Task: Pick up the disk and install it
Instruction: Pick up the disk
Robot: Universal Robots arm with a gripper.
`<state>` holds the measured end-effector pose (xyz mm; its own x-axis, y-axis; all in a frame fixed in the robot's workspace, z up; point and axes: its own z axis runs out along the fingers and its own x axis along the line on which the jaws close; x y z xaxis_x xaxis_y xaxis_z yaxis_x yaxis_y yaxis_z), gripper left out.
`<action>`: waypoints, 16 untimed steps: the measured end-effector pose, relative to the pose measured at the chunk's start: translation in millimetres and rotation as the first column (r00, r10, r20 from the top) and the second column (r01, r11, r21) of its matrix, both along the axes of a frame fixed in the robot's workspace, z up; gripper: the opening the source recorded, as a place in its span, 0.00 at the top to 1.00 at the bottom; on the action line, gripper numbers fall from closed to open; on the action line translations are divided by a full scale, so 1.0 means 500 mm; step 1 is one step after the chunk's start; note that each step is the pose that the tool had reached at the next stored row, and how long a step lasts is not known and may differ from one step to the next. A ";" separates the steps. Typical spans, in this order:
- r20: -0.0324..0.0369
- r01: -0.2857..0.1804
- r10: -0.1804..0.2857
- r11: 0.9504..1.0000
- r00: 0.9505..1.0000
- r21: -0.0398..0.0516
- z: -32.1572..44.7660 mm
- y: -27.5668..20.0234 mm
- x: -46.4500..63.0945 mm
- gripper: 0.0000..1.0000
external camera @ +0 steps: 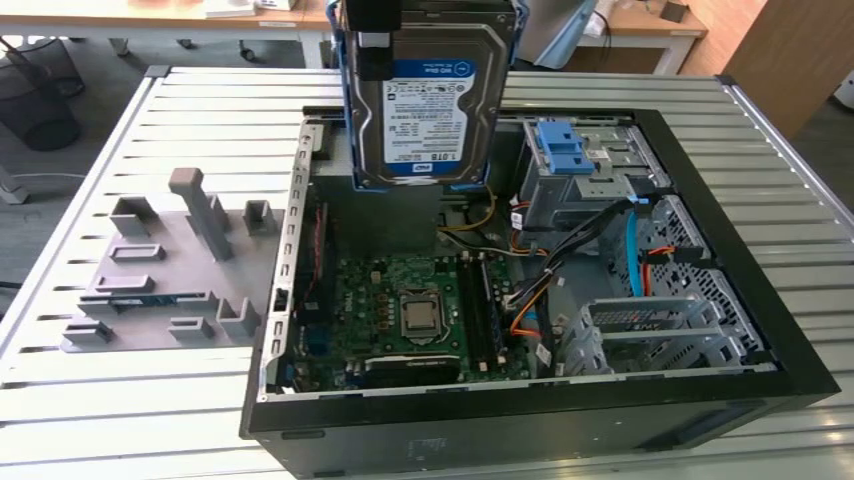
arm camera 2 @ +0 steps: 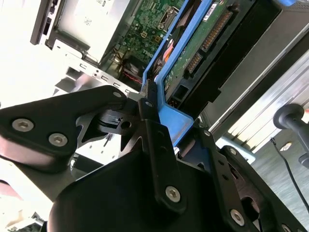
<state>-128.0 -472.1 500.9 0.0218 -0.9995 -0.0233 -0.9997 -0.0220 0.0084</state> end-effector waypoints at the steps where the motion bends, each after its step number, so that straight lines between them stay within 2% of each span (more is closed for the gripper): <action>1: 0.000 0.000 0.000 1.000 1.000 0.000 0.000 0.0000 0.003 0.64; 16: 0.000 0.000 0.000 1.000 1.000 0.000 0.000 0.0000 0.044 0.64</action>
